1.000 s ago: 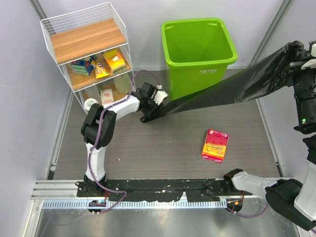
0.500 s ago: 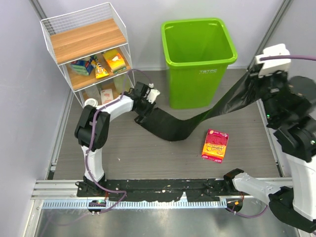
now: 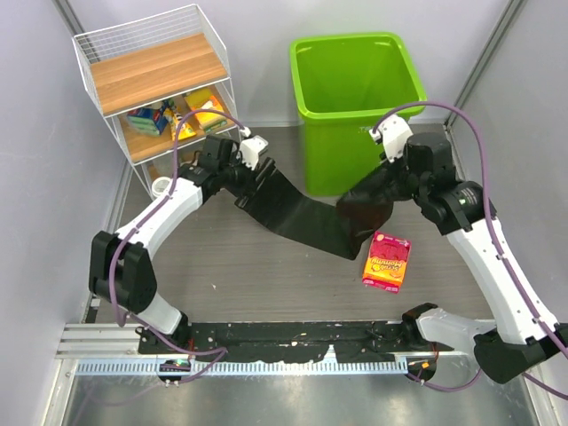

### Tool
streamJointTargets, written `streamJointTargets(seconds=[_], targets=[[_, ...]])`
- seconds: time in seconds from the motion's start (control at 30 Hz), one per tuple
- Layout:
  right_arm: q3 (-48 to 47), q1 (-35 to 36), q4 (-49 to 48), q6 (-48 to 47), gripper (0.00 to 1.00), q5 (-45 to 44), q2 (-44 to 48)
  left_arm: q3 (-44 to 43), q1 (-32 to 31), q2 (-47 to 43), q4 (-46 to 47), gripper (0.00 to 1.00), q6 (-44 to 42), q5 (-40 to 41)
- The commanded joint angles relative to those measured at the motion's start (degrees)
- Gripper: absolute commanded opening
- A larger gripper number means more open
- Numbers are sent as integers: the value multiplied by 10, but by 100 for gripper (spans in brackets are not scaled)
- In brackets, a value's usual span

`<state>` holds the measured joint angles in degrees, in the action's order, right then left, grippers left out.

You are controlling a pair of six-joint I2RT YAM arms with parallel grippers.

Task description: Put the trash bags into the trash bin

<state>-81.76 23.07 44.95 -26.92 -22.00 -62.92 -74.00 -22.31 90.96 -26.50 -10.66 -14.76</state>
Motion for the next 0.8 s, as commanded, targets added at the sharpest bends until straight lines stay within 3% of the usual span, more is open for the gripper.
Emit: streamJointTargets(seconds=[0.0, 0.1, 0.17, 0.37, 0.77], targets=[[4, -3, -10, 15, 42, 92, 5, 2, -3, -46, -18, 0, 1, -89], [-23, -2, 14, 22, 49, 146, 2, -2, -2, -66, -26, 0, -1, -108], [-41, -2, 36, 13, 58, 188, -1, -5, -2, -74, -32, 0, -2, -114], [-72, -2, 74, -9, 62, 339, -8, -31, -2, -99, -75, 0, -10, -141], [32, -1, -90, -49, 66, 597, -65, -88, -2, -168, -208, 0, -28, -308]])
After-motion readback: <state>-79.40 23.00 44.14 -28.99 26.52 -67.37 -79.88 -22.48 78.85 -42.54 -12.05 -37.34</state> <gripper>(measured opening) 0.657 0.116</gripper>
